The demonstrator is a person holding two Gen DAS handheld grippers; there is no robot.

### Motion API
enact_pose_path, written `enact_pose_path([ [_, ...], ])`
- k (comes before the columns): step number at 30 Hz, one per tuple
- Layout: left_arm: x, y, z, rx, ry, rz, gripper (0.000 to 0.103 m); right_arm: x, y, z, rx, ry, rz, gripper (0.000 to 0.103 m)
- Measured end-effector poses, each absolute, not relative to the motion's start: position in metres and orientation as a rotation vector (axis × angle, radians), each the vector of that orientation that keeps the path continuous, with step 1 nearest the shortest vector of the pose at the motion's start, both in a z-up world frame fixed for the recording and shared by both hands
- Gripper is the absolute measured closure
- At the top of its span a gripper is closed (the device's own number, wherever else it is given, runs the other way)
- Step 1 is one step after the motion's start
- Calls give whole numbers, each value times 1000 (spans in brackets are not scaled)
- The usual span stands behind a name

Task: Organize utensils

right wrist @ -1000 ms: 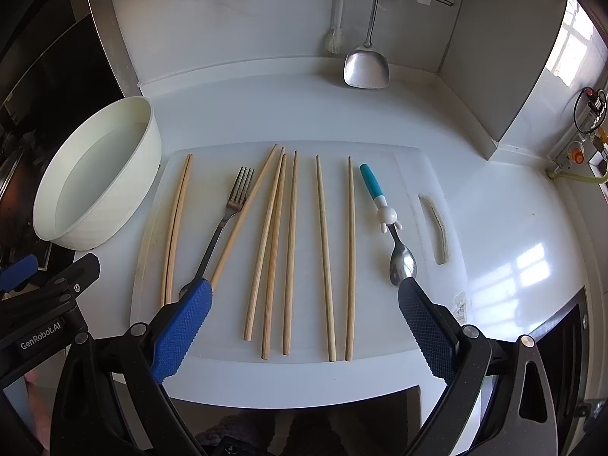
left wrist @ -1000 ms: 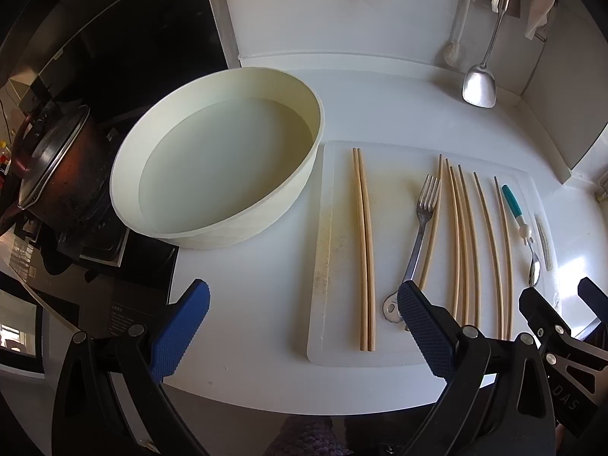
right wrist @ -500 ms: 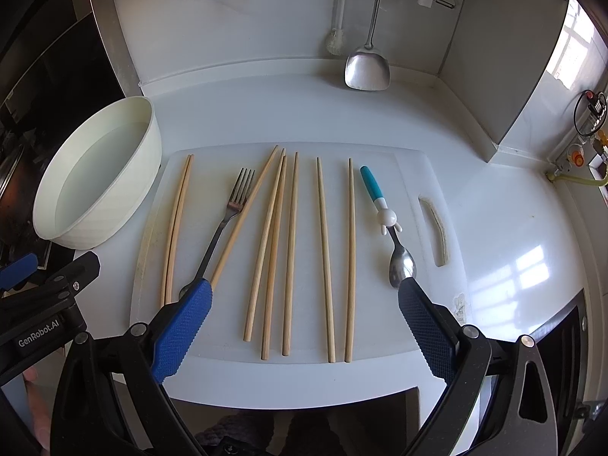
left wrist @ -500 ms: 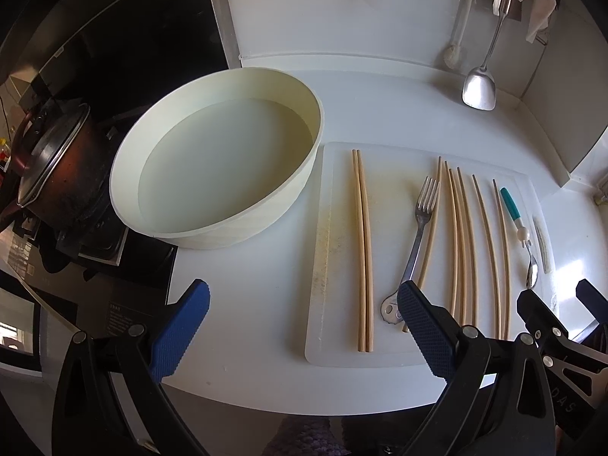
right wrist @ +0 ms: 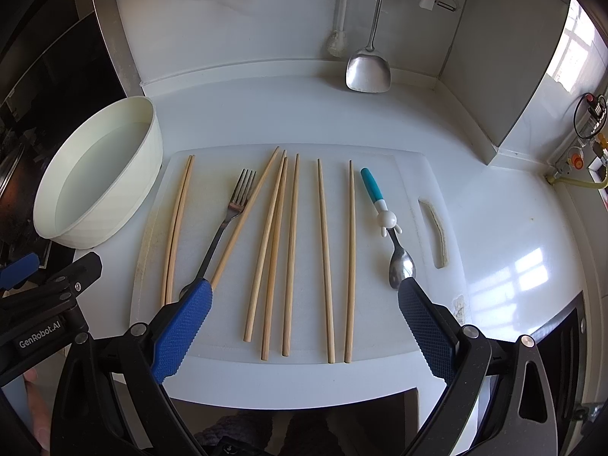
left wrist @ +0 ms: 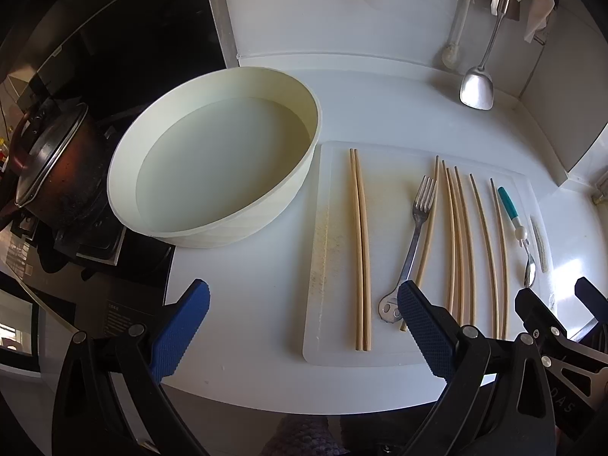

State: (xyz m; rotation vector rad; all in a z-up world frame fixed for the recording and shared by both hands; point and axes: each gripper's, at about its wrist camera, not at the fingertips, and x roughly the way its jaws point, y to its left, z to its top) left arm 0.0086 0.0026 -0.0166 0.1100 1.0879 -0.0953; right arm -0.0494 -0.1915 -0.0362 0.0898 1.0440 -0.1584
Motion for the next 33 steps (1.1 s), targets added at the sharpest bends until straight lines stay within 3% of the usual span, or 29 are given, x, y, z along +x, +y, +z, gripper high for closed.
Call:
enact_pose_path([
  [33,9,6,-14,103,1082,-99,6,-49,-193,-33,90,1036,-159,9],
])
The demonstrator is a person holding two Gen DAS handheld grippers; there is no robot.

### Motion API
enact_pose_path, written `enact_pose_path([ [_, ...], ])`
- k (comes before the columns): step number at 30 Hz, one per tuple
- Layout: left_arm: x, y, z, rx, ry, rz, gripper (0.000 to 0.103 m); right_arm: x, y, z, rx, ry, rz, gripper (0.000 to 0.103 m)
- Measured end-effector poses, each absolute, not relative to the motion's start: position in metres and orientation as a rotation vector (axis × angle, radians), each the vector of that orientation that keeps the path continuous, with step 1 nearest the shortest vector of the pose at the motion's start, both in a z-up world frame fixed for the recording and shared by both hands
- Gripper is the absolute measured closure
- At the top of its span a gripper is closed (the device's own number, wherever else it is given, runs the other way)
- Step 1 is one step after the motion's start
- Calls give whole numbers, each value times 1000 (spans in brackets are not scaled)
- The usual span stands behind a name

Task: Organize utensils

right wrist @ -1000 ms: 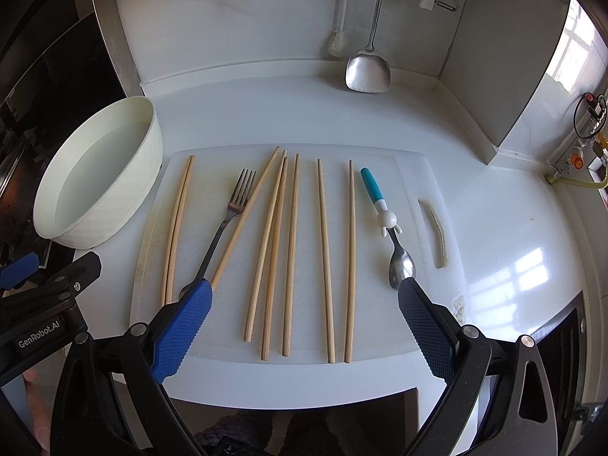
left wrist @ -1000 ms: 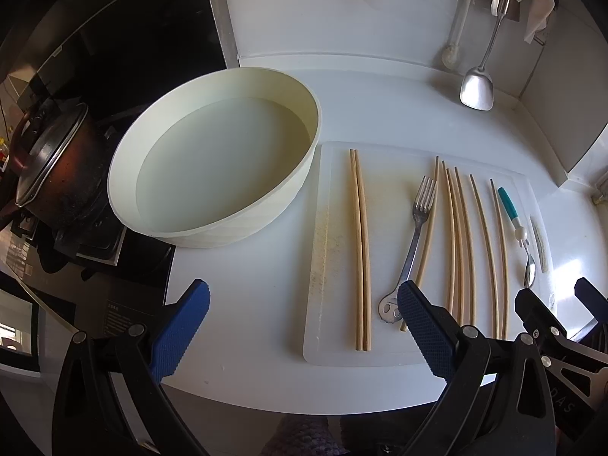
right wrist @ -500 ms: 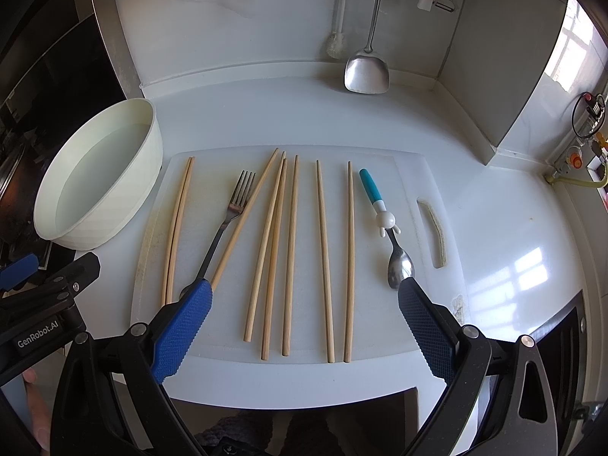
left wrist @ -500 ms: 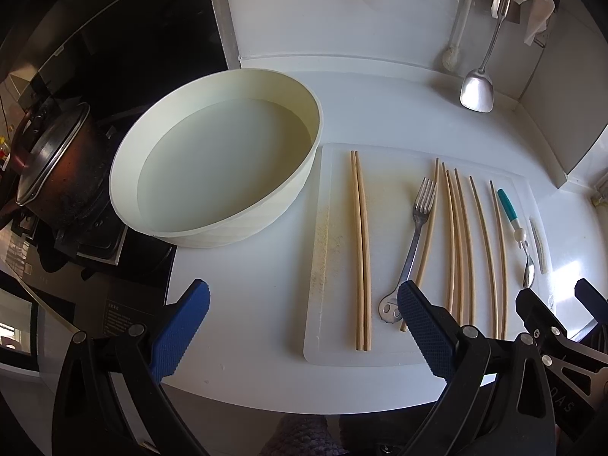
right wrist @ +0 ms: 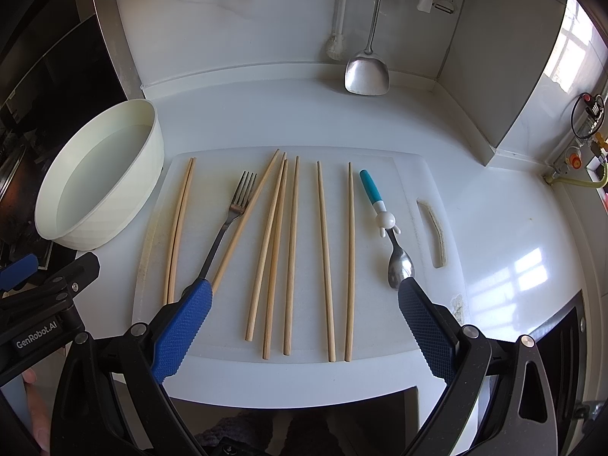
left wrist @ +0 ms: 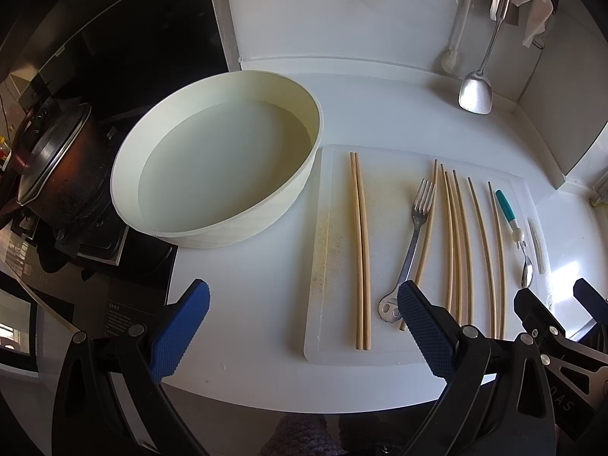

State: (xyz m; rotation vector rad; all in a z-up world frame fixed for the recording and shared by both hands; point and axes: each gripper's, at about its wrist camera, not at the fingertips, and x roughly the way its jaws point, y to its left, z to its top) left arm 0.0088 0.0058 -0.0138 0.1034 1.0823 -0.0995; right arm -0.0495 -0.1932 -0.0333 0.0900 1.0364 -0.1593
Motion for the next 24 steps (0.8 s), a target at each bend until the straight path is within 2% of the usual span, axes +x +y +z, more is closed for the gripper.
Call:
enact_pose_path([
  [13,-1,10,-18,118,1037,-131,6,-66,-201,-41,161,1005,-145,9],
  [24,1,11,-48,113,1036,-251,6,-88,-217,-65,146,954,-200,9],
])
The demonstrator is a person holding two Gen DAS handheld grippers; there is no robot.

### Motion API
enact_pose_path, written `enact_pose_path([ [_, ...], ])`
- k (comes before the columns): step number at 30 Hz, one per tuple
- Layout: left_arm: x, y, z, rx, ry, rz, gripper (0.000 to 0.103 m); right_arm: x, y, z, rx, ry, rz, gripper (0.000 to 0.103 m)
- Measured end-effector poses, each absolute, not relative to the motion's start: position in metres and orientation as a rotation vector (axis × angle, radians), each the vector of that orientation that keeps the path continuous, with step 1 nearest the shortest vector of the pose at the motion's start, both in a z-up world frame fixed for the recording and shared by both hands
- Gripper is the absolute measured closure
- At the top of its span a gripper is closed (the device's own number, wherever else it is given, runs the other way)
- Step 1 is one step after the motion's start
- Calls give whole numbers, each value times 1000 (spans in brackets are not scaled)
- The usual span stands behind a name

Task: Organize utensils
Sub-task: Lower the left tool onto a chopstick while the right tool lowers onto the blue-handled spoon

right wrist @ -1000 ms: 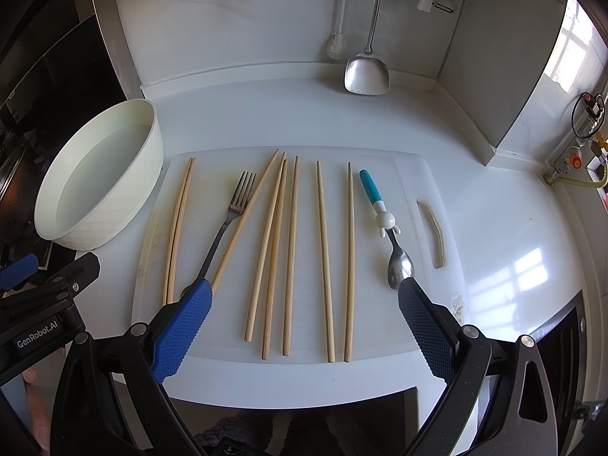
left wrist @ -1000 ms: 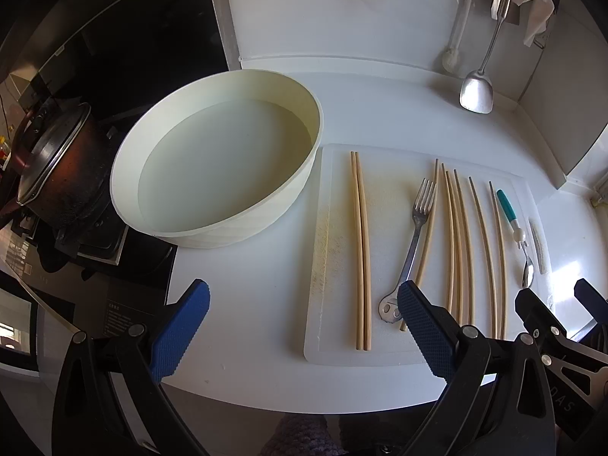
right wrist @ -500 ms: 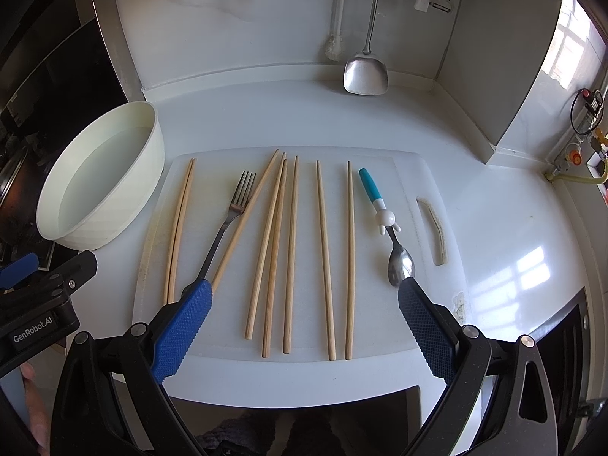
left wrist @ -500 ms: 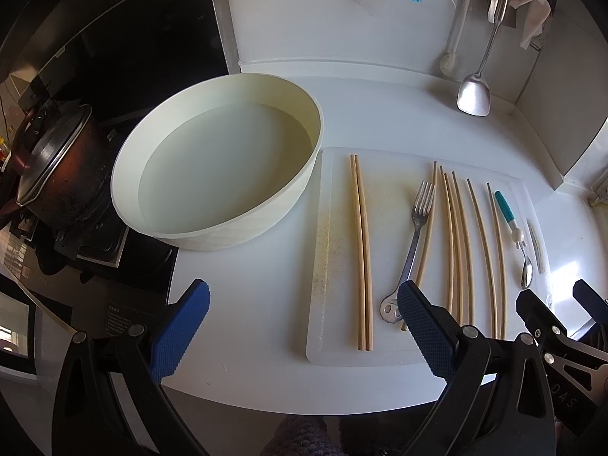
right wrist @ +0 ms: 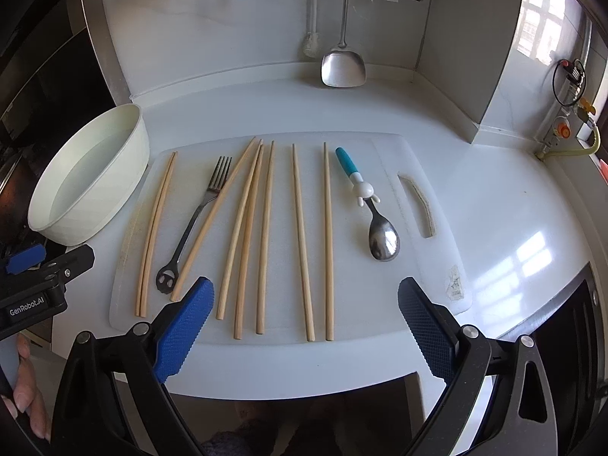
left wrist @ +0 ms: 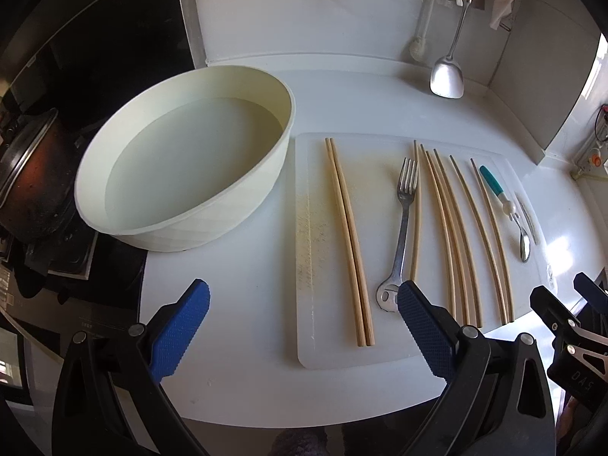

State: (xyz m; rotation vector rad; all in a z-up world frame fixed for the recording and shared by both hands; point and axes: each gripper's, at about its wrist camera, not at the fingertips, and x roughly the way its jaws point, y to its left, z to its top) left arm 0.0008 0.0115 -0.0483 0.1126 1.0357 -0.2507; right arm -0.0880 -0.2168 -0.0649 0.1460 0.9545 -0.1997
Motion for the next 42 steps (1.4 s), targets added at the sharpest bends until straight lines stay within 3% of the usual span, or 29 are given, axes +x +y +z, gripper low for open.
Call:
enact_pose_path([
  [21,19,-13,-90,75,950,-66,6,-37,-303,-106,131,875,-137,9],
  [42,38,-4,-120,68,953,-31,6,-12,-307,-124,124,894,-168,9],
])
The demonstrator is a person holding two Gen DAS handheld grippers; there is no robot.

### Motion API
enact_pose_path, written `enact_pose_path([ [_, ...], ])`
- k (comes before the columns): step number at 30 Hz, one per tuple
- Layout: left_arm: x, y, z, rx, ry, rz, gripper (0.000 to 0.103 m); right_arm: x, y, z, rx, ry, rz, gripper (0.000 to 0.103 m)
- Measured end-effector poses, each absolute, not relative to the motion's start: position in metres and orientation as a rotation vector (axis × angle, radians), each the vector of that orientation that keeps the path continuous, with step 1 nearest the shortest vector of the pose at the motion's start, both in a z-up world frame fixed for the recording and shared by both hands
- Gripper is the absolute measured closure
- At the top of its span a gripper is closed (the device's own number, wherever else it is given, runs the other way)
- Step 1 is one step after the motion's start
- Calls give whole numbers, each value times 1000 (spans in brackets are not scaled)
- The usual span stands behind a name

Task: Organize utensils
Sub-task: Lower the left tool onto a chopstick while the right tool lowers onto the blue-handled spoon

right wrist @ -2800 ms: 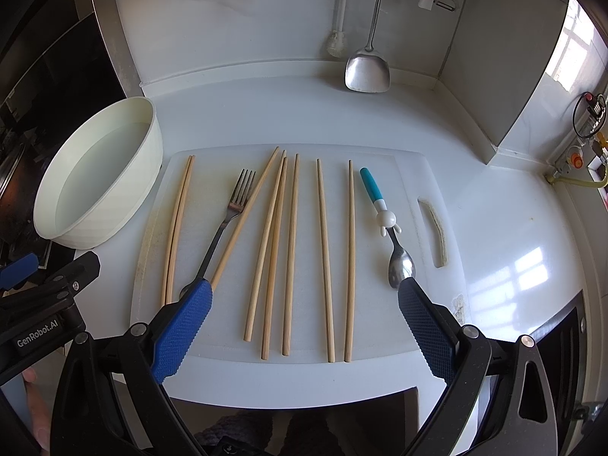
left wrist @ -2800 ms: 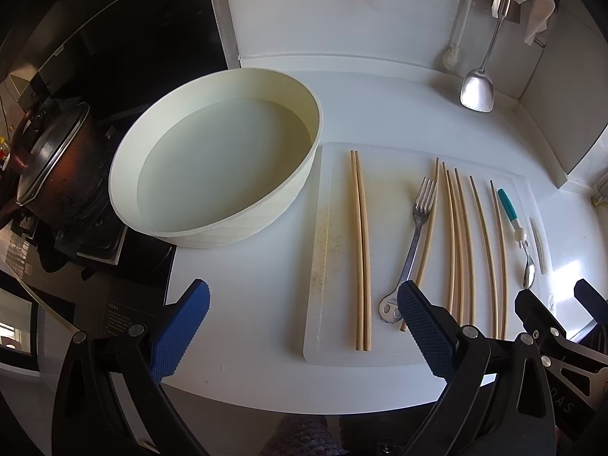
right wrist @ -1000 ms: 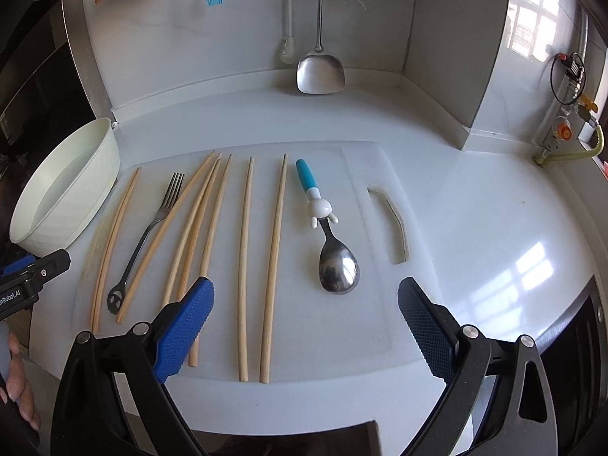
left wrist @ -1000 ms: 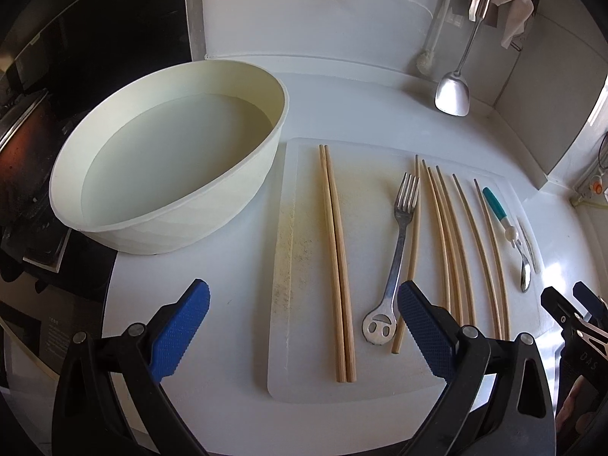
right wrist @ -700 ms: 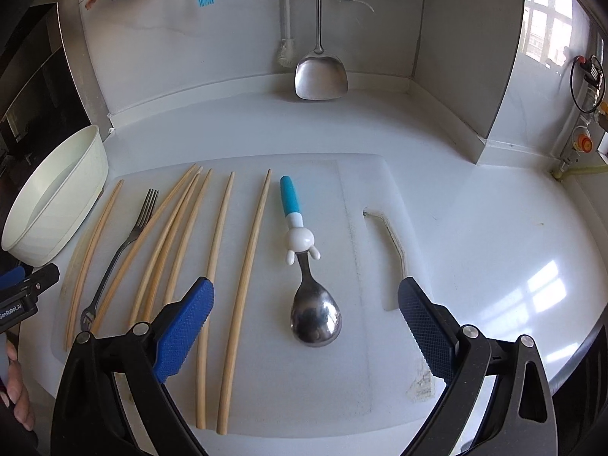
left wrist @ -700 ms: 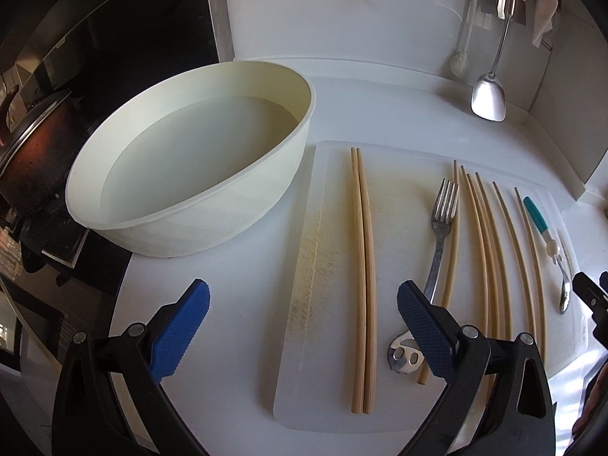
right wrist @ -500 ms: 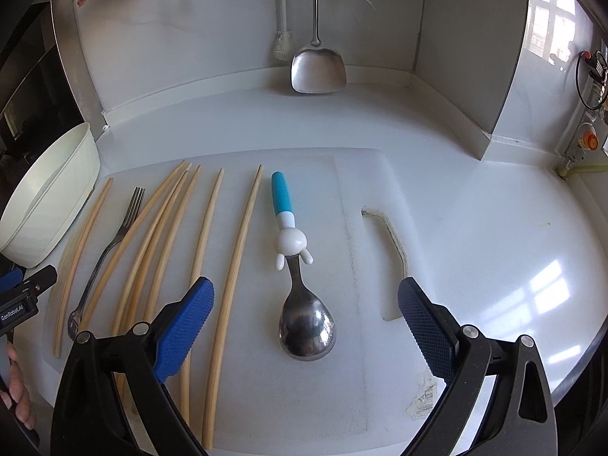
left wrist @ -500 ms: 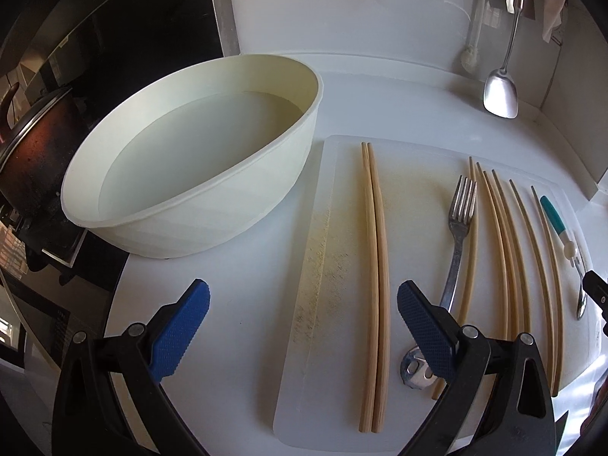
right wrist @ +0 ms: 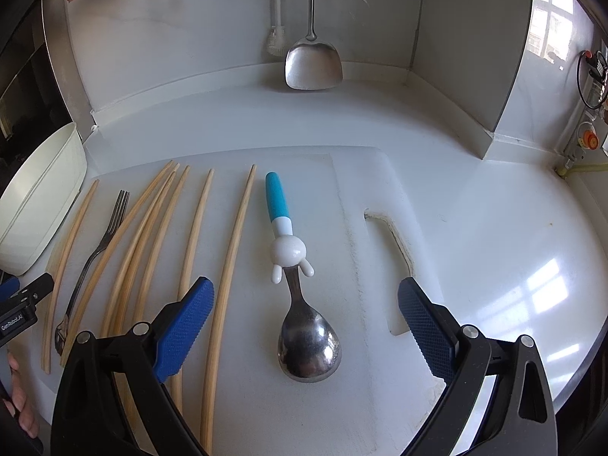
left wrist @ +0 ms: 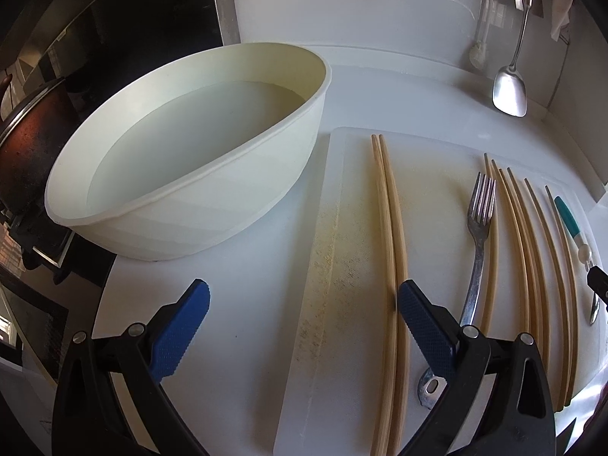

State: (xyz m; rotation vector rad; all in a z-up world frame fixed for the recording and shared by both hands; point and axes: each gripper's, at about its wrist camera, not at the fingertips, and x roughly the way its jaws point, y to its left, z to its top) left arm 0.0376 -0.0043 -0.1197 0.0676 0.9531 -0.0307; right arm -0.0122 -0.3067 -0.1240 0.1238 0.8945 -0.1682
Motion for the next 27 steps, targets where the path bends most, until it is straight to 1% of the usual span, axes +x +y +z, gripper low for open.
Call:
enact_pose_path([
  [4,38,-11,-124,91,956,-31,5,-12,-306,-123,126,889,-170,9],
  [10,38,-25,-125,138,946,-41,7,-10,-304,-125,101,891,-172,10],
  [15,40,-33,-123,133,929,-52,17,-6,-306,-126,75,884,-171,10],
  [18,41,-38,-123,141,920,-56,20,-2,-307,-128,67,884,-171,10],
  [22,43,-42,-123,141,916,-65,21,1,-310,-130,51,874,-180,11],
  [23,44,-43,-123,144,914,-66,21,2,-311,-131,44,876,-181,18],
  [24,44,-43,-123,144,911,-67,21,4,-311,-132,35,882,-187,28],
  [26,45,-44,-123,137,912,-71,22,7,-313,-136,35,906,-181,40],
  [27,45,-44,-124,132,912,-73,22,7,-314,-137,44,901,-175,40],
])
